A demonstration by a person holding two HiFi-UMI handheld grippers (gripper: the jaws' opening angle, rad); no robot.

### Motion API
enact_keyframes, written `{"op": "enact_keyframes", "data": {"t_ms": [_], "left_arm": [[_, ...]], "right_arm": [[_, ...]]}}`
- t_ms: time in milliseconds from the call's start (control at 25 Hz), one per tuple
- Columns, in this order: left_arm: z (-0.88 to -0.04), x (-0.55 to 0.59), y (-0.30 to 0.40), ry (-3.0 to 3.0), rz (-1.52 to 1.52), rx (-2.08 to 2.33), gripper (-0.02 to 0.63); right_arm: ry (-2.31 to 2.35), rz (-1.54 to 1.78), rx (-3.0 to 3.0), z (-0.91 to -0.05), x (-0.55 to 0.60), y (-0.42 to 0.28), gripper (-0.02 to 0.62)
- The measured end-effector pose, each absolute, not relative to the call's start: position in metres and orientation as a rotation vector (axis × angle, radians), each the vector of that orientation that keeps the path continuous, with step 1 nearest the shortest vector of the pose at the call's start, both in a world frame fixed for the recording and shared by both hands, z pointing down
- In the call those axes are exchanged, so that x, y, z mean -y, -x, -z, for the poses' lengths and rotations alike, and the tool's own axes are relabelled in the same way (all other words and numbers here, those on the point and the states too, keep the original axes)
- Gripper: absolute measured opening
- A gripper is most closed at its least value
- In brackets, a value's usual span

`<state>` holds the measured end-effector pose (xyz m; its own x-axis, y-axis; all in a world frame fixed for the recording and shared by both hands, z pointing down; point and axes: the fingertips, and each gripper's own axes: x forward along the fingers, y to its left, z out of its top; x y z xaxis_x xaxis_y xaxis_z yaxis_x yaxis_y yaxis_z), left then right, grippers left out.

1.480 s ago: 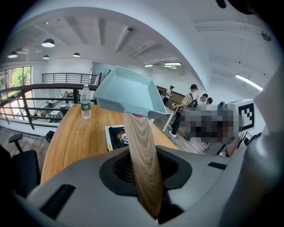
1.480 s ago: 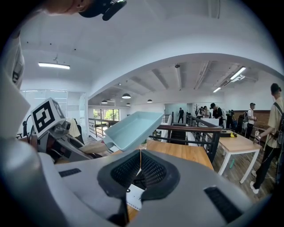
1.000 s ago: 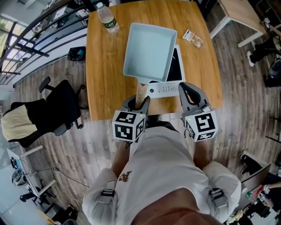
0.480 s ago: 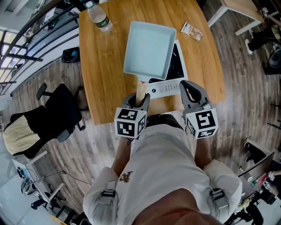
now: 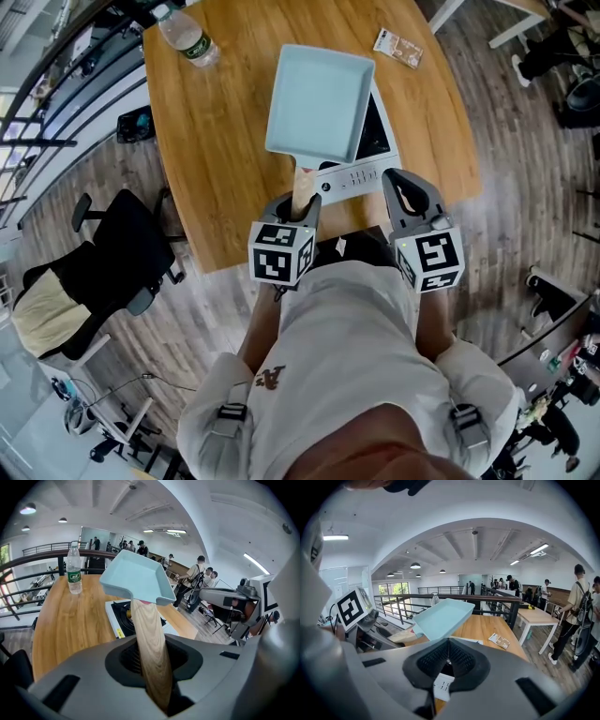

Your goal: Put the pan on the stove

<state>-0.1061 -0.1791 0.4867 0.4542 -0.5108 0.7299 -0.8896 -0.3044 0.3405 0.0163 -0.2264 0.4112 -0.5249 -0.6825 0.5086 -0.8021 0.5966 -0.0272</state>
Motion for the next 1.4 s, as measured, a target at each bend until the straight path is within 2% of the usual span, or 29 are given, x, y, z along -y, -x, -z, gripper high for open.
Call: {"op": "enact_keyframes", "data": {"t_ms": [1400], "left_arm": [[-0.573, 0.197, 0.074, -1.832, -0.760, 1.051, 0.100]], "right_arm": [[-1.121, -0.560, 2.279, -0.497, 0.256, -0.044, 0.021]]}}
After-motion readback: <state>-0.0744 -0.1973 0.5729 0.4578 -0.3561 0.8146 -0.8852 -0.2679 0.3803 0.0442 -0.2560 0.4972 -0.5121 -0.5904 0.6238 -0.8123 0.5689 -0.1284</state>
